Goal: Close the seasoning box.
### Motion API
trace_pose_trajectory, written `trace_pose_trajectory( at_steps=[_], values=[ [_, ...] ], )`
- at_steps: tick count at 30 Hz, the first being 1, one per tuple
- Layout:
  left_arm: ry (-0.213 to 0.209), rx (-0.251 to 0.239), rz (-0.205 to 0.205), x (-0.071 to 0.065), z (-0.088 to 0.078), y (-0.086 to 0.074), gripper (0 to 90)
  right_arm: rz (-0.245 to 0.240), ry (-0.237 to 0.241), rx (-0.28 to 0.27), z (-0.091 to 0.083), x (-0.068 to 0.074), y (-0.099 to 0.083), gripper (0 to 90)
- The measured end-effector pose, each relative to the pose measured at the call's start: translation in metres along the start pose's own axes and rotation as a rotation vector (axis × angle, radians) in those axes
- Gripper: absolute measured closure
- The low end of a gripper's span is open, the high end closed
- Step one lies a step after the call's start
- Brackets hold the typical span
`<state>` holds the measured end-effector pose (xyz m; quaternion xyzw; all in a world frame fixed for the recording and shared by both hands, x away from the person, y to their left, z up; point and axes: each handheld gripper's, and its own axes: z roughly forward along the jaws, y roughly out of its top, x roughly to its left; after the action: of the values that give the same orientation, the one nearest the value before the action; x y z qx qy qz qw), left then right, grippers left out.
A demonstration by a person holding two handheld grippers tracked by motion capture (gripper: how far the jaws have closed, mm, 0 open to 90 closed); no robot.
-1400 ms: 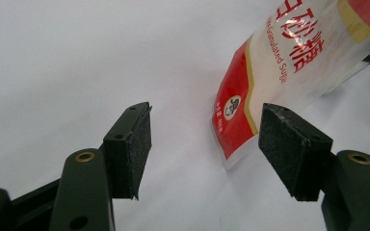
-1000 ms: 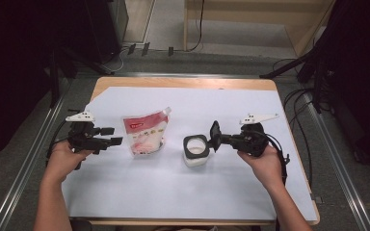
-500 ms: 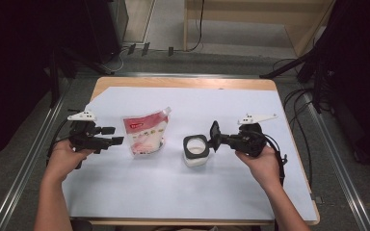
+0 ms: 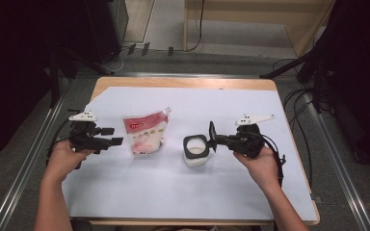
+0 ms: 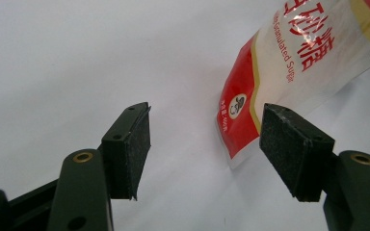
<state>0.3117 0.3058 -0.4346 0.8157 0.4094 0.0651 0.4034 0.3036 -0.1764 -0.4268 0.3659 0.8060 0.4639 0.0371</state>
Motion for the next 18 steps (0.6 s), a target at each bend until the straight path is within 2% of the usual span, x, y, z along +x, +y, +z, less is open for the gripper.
trace_pose_trajectory(
  at_steps=[5, 7, 12, 18],
  values=[
    [-0.007, -0.003, -0.001, 0.0009, -0.0013, -0.0001, 36.0, -0.003, 0.006, -0.002, 0.0021, 0.0016, 0.0001, 90.0],
    [-0.024, -0.016, -0.005, 0.0017, -0.0019, -0.0005, 36.0, -0.006, 0.006, -0.001, 0.0035, 0.0025, -0.0001, 90.0],
    [-0.018, -0.03, -0.018, 0.002, -0.0037, -0.0008, 36.0, -0.01, 0.01, 0.002, 0.0063, 0.0055, 0.0, 90.0],
    [-0.025, -0.022, -0.018, 0.0025, -0.0026, -0.001, 35.9, -0.02, 0.009, 0.001, 0.0087, 0.009, 0.0, 90.0]
  ],
)
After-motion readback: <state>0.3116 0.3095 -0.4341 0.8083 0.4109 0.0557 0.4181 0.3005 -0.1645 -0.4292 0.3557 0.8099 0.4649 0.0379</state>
